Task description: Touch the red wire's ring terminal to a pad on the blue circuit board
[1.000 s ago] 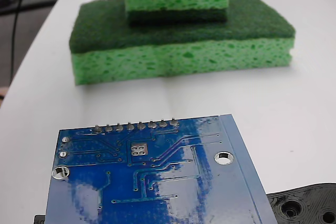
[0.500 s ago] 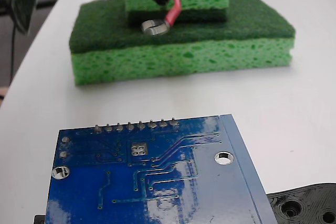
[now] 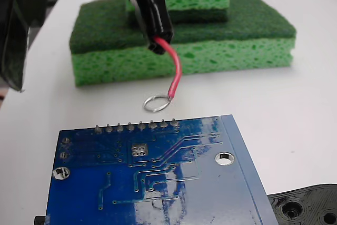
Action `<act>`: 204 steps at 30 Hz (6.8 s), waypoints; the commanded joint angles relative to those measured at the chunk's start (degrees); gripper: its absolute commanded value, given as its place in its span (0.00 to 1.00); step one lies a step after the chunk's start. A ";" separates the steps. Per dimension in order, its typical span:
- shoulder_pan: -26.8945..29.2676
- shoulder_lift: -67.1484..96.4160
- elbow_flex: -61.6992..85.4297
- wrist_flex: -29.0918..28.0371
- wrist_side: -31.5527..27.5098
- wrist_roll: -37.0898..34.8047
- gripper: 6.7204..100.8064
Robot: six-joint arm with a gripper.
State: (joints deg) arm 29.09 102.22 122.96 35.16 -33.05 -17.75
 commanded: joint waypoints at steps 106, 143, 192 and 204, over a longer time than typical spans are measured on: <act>-21.27 67.85 43.95 7.21 31.90 22.06 0.99; -30.94 72.69 48.52 9.23 43.59 25.49 0.99; -28.13 72.77 48.60 9.05 36.91 22.50 0.99; -28.13 72.77 48.60 9.05 36.83 22.50 0.99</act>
State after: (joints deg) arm 0.97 174.81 171.83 44.38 3.78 4.75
